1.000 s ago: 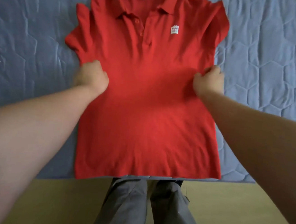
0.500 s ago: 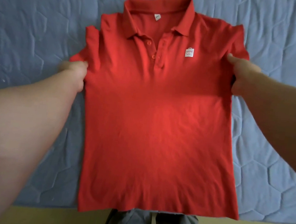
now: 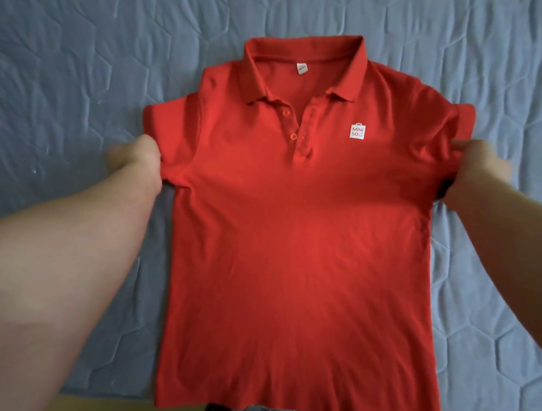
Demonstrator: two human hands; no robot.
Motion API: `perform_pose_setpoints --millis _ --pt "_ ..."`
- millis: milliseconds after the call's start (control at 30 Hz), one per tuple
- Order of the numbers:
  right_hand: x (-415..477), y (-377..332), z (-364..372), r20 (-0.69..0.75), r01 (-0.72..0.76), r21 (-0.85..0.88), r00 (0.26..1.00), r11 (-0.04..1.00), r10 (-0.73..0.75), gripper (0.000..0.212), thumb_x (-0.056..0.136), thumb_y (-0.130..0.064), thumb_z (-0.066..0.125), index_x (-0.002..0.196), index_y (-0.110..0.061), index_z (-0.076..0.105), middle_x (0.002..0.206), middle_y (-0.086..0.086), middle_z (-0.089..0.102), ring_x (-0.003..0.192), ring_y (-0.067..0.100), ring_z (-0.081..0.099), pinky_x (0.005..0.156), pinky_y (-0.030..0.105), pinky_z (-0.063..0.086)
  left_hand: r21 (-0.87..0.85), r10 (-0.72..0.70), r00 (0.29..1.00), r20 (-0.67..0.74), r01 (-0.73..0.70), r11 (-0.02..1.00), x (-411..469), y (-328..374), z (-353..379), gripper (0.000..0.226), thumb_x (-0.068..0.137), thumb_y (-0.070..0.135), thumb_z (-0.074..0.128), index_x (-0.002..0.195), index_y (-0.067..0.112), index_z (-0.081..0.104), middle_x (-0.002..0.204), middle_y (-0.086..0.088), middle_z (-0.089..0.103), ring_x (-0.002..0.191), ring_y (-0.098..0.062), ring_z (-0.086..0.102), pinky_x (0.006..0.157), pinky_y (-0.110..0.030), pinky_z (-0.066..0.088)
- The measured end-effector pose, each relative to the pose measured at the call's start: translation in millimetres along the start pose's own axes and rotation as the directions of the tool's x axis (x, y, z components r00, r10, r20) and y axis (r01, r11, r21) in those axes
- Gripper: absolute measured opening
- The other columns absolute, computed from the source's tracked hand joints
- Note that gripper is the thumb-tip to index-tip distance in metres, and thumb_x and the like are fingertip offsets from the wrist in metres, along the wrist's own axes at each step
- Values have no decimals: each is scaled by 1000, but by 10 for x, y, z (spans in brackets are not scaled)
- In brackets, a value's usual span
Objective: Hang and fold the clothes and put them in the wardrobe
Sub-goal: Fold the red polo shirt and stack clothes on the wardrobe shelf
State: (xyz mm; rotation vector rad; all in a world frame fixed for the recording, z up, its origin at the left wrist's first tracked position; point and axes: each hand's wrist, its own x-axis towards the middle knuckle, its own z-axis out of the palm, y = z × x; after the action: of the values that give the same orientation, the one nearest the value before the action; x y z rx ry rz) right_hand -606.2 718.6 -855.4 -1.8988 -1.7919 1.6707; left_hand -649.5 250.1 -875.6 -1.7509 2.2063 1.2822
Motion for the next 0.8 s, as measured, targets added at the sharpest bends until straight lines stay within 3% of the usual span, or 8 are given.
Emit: perform_pose_setpoints --millis 33,100,200,333,400,533,667,800 --pt "56 -19 64 -23 82 -57 996 995 -83 52 66 -38 80 110 -18 62 96 1 70 83 18 70 83 41 60 15 68 998 -5 -68 998 24 54 17 49 65 21 67 113 12 68 106 -2 72 99 -23 72 80 -35 60" --pt "126 -67 170 -36 229 -299 968 926 -250 76 61 -70 69 116 -18 61 114 2 69 105 23 67 96 35 53 133 173 985 14 -173 976 40 173 24 59 59 31 71 115 11 67 109 -7 71 98 -25 71 77 -34 56" --pt "234 -103 303 42 302 -504 944 809 -327 98 63 -85 53 129 -13 57 129 9 64 121 30 60 101 36 46 311 298 949 100 -314 897 125 240 75 65 61 47 73 116 11 68 113 -9 72 99 -26 69 78 -33 52" --pt "337 -159 377 130 334 -521 941 785 -314 76 73 -72 65 118 -11 67 119 10 70 111 29 66 93 35 52 259 250 922 295 -329 908 250 234 161 55 78 37 79 124 9 67 120 -10 71 105 -23 69 96 -40 55" --pt "375 -148 350 132 359 -504 931 786 -341 63 79 -65 67 113 -12 70 114 9 72 106 26 68 90 34 53 173 245 916 319 -311 935 278 208 153 48 85 30 77 127 9 65 123 -8 69 107 -21 68 98 -40 54" --pt "454 -87 155 -64 216 -505 956 836 -286 71 87 -66 56 130 -10 60 126 12 67 115 32 64 95 36 51 141 215 956 201 -246 959 333 95 71 54 91 37 73 133 7 60 135 -12 63 117 -22 63 102 -41 51" --pt "382 -38 91 -139 12 -417 987 909 -77 71 90 -69 50 134 -13 52 116 12 65 109 35 66 91 47 55 487 314 949 17 -282 827 206 53 20 70 91 52 66 132 -4 57 137 -24 58 124 -36 59 102 -43 47" --pt "227 23 97 -180 201 -479 930 854 -320 58 92 -55 51 128 -11 57 127 11 66 118 33 62 96 39 49 544 427 897 -116 -303 783 -83 228 15 59 97 48 52 133 1 55 138 -23 56 127 -38 56 102 -44 44"
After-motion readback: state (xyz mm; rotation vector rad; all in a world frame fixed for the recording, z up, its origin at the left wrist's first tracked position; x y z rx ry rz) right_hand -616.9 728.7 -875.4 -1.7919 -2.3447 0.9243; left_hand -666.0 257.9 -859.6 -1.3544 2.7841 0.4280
